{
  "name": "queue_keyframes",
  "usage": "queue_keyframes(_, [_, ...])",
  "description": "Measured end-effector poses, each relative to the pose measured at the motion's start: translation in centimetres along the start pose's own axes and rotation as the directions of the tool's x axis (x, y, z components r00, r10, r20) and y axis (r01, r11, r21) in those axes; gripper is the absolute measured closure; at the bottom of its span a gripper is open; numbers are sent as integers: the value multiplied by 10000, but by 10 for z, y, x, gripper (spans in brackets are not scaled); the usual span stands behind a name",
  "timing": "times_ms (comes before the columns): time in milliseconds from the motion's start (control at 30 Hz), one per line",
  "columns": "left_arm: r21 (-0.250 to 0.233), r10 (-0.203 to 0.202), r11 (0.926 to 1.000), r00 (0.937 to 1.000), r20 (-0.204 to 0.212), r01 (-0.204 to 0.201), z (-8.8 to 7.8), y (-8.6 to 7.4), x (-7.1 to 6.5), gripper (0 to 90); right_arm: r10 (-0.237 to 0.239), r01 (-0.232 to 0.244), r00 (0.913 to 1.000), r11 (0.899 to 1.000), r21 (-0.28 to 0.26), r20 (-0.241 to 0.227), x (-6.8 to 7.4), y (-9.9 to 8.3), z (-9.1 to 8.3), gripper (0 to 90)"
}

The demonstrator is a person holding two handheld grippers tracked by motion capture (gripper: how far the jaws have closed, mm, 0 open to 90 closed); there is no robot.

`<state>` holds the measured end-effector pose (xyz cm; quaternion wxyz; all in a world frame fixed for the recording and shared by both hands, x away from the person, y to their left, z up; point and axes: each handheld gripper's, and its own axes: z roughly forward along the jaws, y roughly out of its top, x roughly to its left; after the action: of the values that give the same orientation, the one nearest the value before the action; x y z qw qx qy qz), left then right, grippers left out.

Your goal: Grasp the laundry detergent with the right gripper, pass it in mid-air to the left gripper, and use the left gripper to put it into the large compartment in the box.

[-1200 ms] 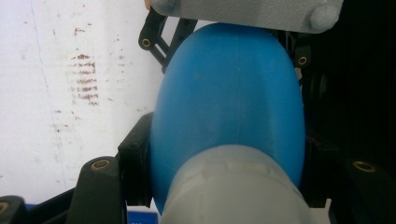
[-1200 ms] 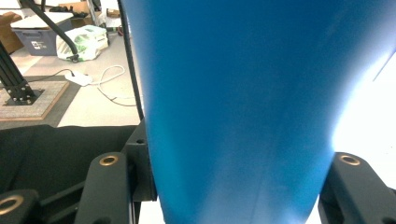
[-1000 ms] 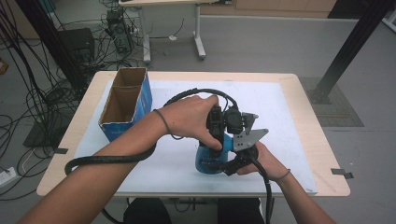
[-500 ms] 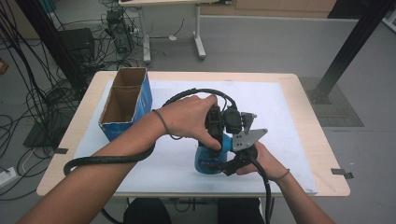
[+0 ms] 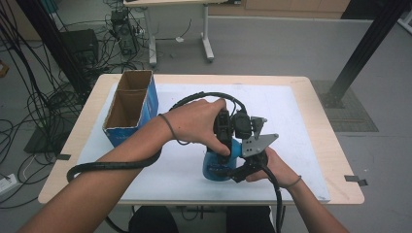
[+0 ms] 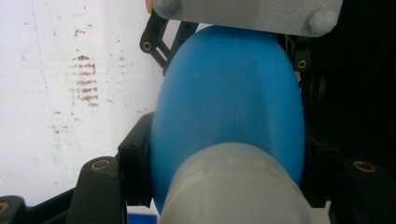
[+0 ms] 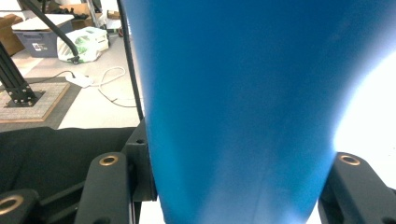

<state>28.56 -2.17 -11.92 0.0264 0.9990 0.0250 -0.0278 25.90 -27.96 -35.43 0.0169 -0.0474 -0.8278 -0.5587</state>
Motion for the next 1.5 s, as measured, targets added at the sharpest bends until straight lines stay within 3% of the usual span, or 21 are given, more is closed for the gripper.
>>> queue_keyframes(767, [-45, -14, 10000, 10000, 2, 14, -1, -2, 0, 374, -21, 21, 10000, 10000, 63, -25, -1, 2, 0, 420])
queue_keyframes(1267, [-218, -101, 9997, 9999, -107, 98, -6, -5, -2, 376, 34, -34, 10000, 9997, -262, -5, -1, -1, 0, 409])
queue_keyframes(1500, [-203, -130, 9997, 9996, -246, 125, -6, -4, -3, 377, 247, -232, 9994, 9979, -599, 247, 2, -4, -4, 318])
